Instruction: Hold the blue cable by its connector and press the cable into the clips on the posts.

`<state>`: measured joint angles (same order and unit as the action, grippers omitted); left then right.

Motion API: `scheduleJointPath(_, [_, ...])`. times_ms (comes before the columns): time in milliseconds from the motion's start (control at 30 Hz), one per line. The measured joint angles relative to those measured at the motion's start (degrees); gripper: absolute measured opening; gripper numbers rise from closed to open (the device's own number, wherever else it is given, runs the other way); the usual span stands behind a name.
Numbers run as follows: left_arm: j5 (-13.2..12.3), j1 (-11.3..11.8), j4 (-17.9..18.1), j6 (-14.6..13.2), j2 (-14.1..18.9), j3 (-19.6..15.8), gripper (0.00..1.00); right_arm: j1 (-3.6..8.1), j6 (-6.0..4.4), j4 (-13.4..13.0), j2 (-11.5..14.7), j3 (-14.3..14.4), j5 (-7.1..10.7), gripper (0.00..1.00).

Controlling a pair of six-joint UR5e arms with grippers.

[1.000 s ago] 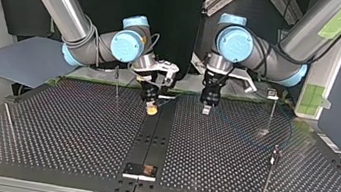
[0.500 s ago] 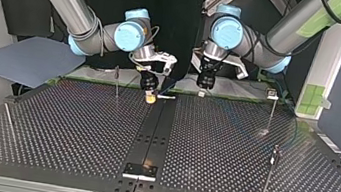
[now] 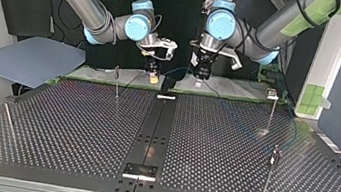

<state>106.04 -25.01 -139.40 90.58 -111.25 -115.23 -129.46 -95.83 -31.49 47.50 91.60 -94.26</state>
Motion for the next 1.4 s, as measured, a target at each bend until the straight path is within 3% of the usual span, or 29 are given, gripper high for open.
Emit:
scheduleJointPath(233, [0.06, -1.35, 3.37, 0.23, -3.29, -0.08, 0.00, 1.12, 0.02, -3.24, -0.86, 3.55, -0.38, 0.00])
scheduleJointPath(433, [0.32, -2.07, 6.24, 1.23, -6.27, -0.12, 0.00, 1.86, 0.02, -4.24, -0.94, 6.75, -0.37, 0.00])
scheduleJointPath(800, [0.69, -3.45, 8.98, 2.60, -11.59, -0.12, 0.00, 3.39, -0.90, -8.94, -1.77, 12.22, -0.19, 0.00])
scheduleJointPath(1033, [0.63, -4.64, 12.22, 4.05, -14.97, 0.48, 0.00, 4.65, -1.04, -11.23, -4.39, 12.82, -0.08, 0.00])
scheduleJointPath(1167, [0.71, -5.49, 14.41, 4.41, -17.18, 1.14, 0.00, 5.38, -1.64, -12.96, -5.95, 12.81, 0.21, 0.00])
scheduleJointPath(1400, [0.78, -7.17, 16.18, 5.57, -20.10, 2.40, 0.00, 7.60, -2.46, -15.77, -7.12, 12.81, 2.16, 0.00])
